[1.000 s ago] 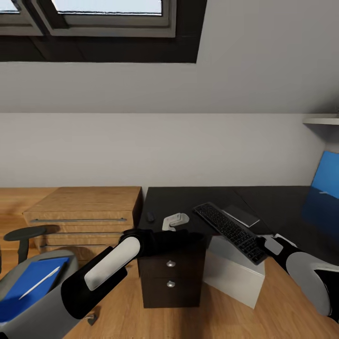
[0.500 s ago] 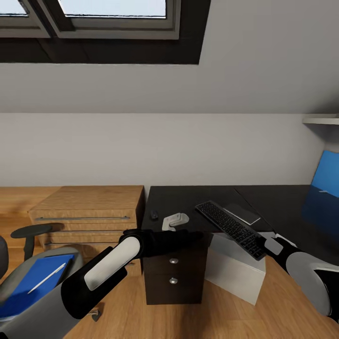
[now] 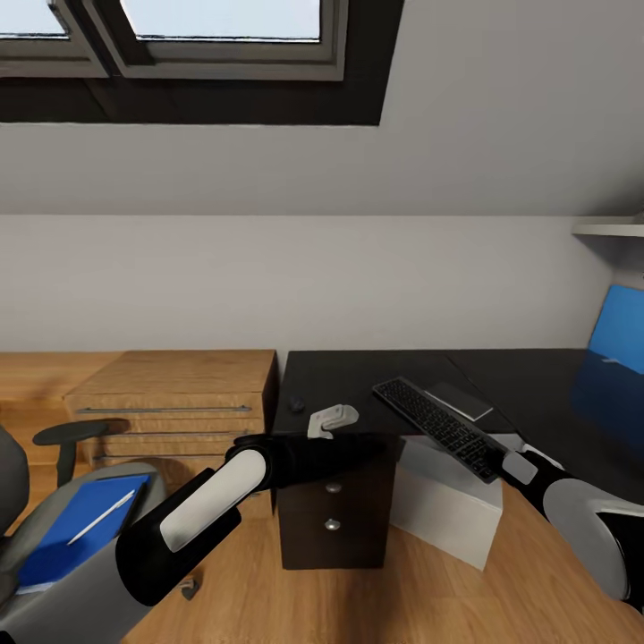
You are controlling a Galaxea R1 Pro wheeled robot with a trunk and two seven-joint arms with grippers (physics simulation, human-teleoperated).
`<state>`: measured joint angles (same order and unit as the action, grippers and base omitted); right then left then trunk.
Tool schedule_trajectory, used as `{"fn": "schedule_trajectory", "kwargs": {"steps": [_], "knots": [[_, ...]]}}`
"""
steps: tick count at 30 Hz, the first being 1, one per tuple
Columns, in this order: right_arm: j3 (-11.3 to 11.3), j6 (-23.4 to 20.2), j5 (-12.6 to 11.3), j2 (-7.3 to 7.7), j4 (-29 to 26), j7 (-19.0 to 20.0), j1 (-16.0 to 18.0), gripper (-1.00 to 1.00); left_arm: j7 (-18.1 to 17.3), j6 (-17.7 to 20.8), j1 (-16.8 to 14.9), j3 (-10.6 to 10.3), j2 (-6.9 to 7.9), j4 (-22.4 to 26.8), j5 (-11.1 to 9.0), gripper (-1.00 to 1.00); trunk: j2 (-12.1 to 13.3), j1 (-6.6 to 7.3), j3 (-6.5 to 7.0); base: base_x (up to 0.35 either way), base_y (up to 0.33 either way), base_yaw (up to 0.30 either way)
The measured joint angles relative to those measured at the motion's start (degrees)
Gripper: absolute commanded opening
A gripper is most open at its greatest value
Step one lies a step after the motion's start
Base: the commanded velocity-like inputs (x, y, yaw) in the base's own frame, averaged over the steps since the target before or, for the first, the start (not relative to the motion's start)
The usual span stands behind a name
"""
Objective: In the bedroom, organize the workspace by keeping the computer under the desk, ensuring the monitor is on the desk, placing the keyboard on the desk next to the monitor, placing the mouse on the desk next to the keyboard, moving the folder from the swivel chair onto the desk next to the mouse, stacking the notebook on top of the folder with the pen on top of the notebook, and positioning the swivel chair next to the desk.
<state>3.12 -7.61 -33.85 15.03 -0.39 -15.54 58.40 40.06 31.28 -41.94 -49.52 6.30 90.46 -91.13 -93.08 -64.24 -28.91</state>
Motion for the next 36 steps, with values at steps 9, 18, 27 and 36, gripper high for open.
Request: {"fn": "schedule_trajectory", "kwargs": {"steps": [9, 18, 27, 36], "knots": [[0.0, 2.27, -0.11, -0.08, 0.0, 0.09, 0.0, 1.0, 0.01, -0.2, 0.0, 0.08, 0.0, -1.78, 0.07, 1.0, 0.0, 0.01, 0.0, -0.021, 0.007, 0.0], [0.0, 2.98, -0.12, 0.0, -0.14, 0.55, 0.01, 1.0, 0.01, -0.26, 0.0, 0.18, 0.0, -2.06, 0.09, 1.0, 0.0, 0.01, 0.0, 0.0, 0.0, 0.0], [0.0, 6.88, 0.17, 0.14, -0.04, 4.88, 0.01, 1.0, 0.0, -0.26, 0.0, 0.18, 0.0, -2.11, 0.09, 1.0, 0.0, 0.01, 0.0, 0.0, 0.0, 0.0], [-0.06, 11.31, 0.62, 0.0, -0.06, 5.67, -0.75, 1.0, -0.03, -0.26, 0.0, 0.15, 0.0, -2.11, 0.44, 1.0, 0.0, 0.01, 0.0, 0.0, 0.0, 0.0]]}}
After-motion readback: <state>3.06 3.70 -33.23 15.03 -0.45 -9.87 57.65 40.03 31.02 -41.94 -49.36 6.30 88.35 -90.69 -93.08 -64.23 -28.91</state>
